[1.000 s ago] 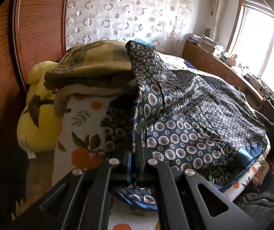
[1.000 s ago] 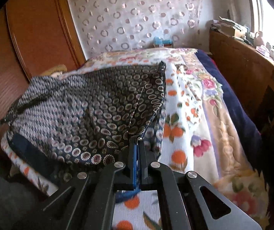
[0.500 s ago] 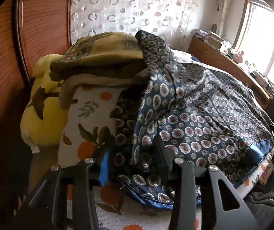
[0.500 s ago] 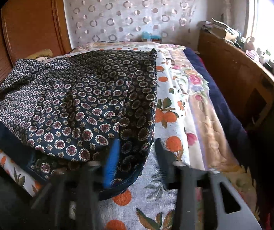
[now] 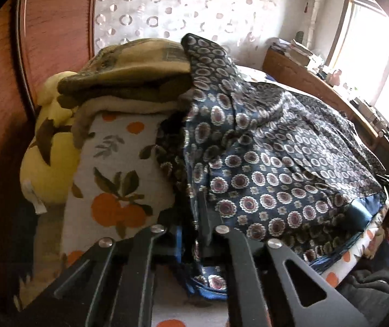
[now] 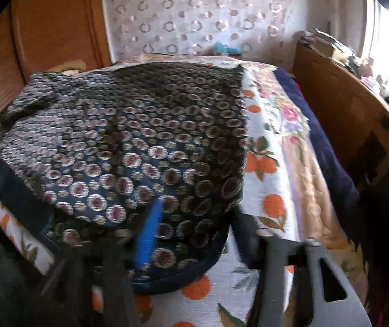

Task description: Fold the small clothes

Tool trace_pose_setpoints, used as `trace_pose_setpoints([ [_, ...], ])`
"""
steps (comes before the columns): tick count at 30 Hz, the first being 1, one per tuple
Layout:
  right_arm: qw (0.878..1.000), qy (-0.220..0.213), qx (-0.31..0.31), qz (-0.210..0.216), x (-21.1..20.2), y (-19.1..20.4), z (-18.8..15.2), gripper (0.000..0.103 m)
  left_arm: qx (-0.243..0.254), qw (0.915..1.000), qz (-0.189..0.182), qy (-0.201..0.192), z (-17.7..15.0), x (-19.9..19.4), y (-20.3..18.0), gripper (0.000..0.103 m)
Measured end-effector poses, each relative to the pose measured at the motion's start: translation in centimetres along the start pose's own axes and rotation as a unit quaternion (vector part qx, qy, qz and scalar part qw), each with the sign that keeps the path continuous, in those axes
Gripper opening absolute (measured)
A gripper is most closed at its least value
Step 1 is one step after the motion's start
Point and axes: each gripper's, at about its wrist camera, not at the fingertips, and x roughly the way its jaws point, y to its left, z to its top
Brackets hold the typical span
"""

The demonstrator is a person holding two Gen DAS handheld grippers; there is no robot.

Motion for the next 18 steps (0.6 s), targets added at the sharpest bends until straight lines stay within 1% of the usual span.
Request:
trace_pose_setpoints([
  [1, 1.000, 0.000, -0.002, 0.003, 0.1, 0.0, -0.1, 0.009, 0.008, 1.0000, 0.001, -0.001, -0.1, -0.1, -0.4, 0.005],
  [2, 1.000, -0.001, -0.001, 0.014, 0.0, -0.3, -0.2, 0.008, 0.009, 1.0000, -0.002, -0.003, -0.1, -0.2, -0.5, 0.004],
  [6, 1.000, -0.013, 0.010, 0.021, -0.3, -1.0, -0.5, 0.005, 0.009, 0.9993, -0.021, -0.028, 0.0, -2.0, -1.4, 0.004],
  [11, 0.998, -0.046, 0.033, 0.016, -2.7, -2.7, -0.3, 0.005, 0.022, 0.9983, -0.034, -0.042, 0.1, -4.4, -2.5, 0.004],
  [14, 0.998, -0.055, 0.030, 0.011, -3.9, -3.1, -0.6, 0.005, 0.032, 0.9982, -0.035, -0.038, -0.4, -5.6, -3.2, 0.004],
  [17, 0.998, -0.052, 0.018, 0.004, -4.5, -2.7, -1.0, 0.005, 0.031, 0.9983, -0.040, -0.027, -1.4, -6.2, -3.7, 0.004],
  [18, 0.999, -0.049, 0.016, 0.001, -4.5, -2.7, -1.4, 0.005, 0.035, 0.9985, -0.037, -0.022, -1.7, -6.2, -3.9, 0.004],
])
